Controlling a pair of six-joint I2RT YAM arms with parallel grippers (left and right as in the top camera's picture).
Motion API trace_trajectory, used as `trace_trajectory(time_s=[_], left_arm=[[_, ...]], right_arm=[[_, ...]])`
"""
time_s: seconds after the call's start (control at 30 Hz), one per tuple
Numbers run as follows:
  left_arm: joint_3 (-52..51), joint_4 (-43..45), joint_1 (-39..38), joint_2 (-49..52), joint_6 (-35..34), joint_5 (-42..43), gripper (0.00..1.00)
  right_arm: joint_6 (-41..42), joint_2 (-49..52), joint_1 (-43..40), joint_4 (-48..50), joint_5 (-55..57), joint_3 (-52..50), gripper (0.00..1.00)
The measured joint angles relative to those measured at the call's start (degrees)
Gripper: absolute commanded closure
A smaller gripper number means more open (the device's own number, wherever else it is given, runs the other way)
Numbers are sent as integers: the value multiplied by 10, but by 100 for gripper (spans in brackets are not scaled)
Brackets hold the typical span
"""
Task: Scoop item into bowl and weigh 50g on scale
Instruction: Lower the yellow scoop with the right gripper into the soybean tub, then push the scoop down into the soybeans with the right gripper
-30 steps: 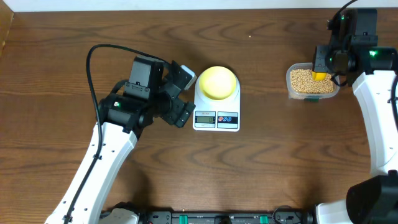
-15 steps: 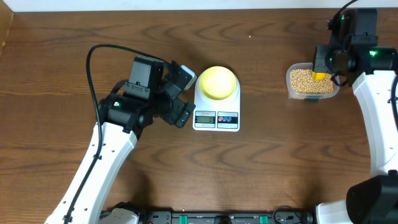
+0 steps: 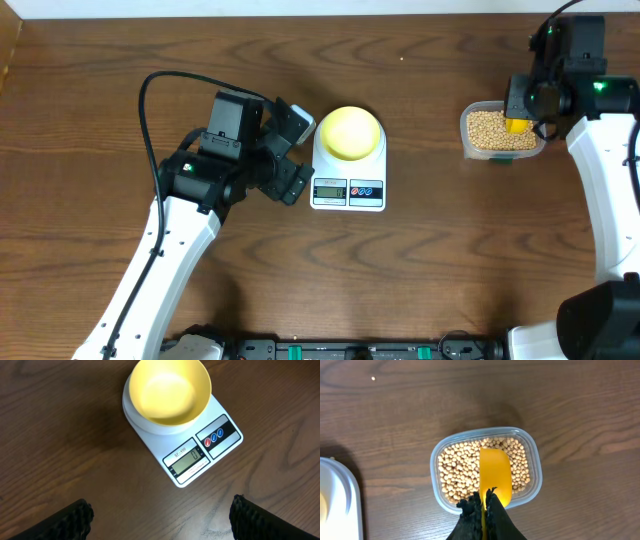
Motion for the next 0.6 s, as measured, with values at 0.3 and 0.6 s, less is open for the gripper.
trace_trajectory(time_s=[0.3,0.6], left_arm=[[0,0,0,0,0,0,11],[0,0,0,0,0,0,11]], right_arm=[[-7,0,0,31,36,-43,99],[-31,0,0,113,66,-97,99]])
